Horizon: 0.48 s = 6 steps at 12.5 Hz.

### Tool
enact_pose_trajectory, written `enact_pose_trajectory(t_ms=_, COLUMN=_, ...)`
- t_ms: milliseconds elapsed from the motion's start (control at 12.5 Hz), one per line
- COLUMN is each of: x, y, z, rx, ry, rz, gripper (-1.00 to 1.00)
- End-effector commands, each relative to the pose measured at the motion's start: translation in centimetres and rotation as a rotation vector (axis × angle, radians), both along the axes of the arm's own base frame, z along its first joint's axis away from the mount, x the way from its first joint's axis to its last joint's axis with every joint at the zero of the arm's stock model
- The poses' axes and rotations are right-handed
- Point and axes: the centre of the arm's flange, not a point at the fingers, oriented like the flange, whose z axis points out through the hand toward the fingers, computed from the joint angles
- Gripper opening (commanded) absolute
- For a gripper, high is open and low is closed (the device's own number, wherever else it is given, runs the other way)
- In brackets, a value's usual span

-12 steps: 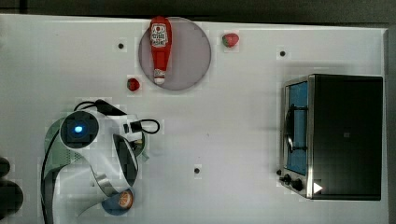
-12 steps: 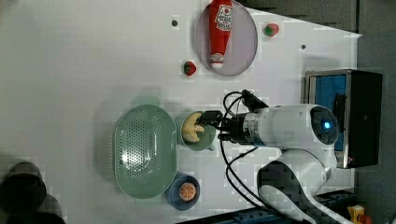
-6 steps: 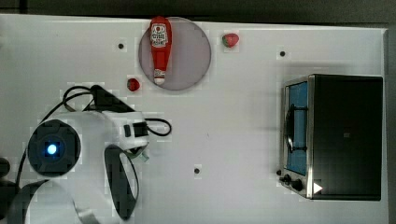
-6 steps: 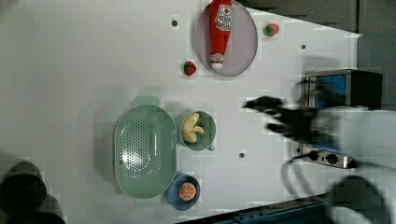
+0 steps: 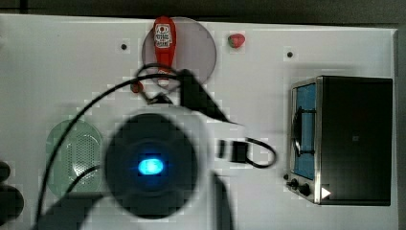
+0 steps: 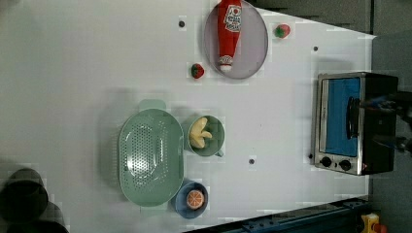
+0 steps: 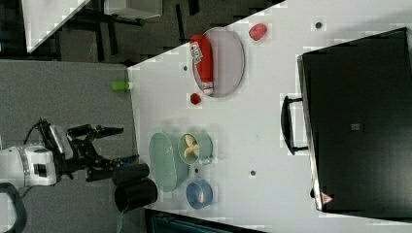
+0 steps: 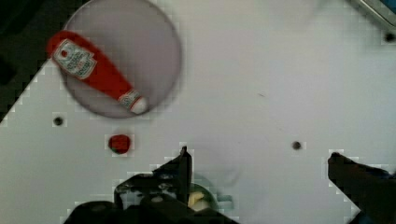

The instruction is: Pick Banana and place it in mug.

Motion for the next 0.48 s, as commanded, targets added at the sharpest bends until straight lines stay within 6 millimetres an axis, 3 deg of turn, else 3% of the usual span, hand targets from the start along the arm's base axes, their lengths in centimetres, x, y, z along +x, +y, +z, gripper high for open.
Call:
enact_pose_trajectory(t_ms=80, x=1.0, y=-4.8, z=0.4, rx=0.027, ry=0.053, rz=-0.009, gripper=1.00)
enact_pose_trajectory(t_ms=240, x=0.8, y=-7.2, z=1.2, rx=0.013, ry=0.049, rz=-0.015, gripper=1.00)
enact_pose_trajectory(t_ms=480, x=0.7, y=-8.0, z=0.7, rx=0.009, ry=0.075, rz=0.031, gripper=1.00)
